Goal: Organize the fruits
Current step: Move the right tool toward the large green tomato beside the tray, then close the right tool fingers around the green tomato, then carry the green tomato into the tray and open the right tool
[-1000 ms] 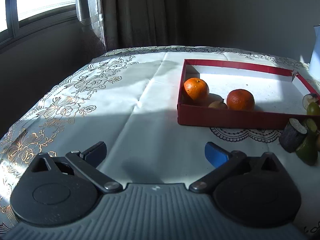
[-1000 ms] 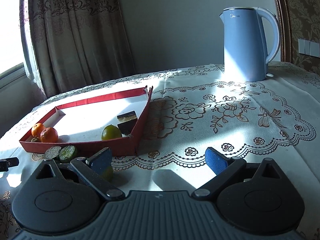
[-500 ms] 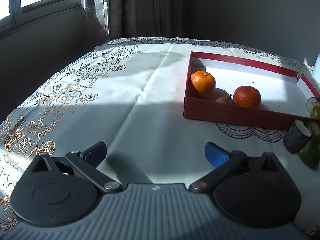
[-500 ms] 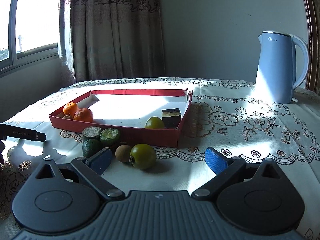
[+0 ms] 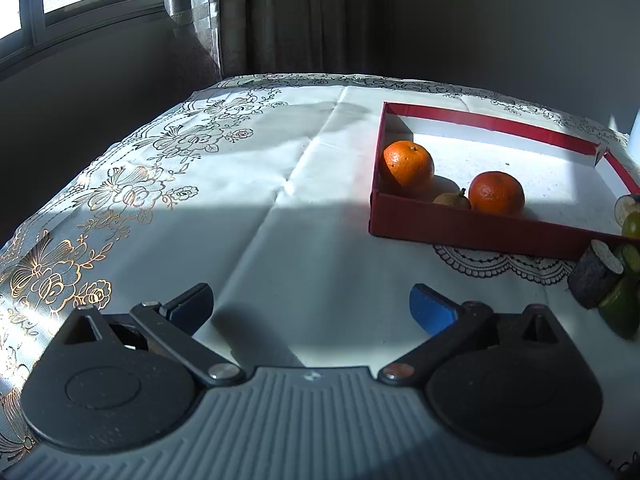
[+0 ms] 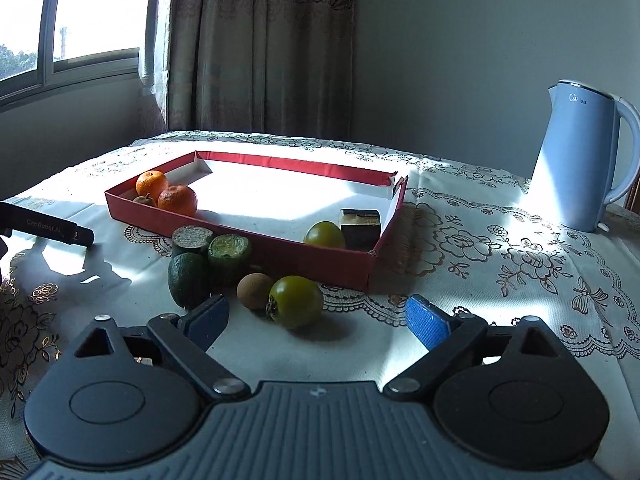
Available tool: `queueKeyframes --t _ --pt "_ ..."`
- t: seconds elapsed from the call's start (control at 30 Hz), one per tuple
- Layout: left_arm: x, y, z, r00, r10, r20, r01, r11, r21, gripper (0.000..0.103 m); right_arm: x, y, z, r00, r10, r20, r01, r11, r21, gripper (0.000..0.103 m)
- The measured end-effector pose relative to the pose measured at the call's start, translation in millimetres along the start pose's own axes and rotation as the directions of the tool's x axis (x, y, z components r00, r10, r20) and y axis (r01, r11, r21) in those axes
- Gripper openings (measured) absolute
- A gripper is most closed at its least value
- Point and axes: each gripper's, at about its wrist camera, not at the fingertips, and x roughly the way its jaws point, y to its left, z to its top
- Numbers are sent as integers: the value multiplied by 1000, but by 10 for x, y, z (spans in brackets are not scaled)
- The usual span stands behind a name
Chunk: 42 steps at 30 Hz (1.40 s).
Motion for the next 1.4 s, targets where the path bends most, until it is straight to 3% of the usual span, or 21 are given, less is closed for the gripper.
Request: queueKeyframes --t 0.07,0.3,0.47,0.6,1.07,1.4 --pt "0 0 0 1000 0 -1 0 1000 0 103 47 2 8 1000 9 -16 -9 1000 -11 89" --pt "-6 11 -3 1000 -2 -4 2 1000 -8 103 194 57 32 997 46 -68 -49 998 -47 58" --pt "-4 9 -4 1000 -3 -5 3 1000 -9 103 244 53 74 996 53 -68 -57 997 -60 54" --pt "3 19 -4 1000 -8 -10 8 1000 -17 103 333 24 95 991 88 -105 -93 995 -45 36" --pt "1 22 -1 1000 -3 -6 3 1000 -17 103 111 -62 95 997 71 -12 -70 996 48 34" --pt "-3 29 -7 1000 2 -6 -2 1000 -19 103 299 -21 487 997 64 35 -66 997 42 34"
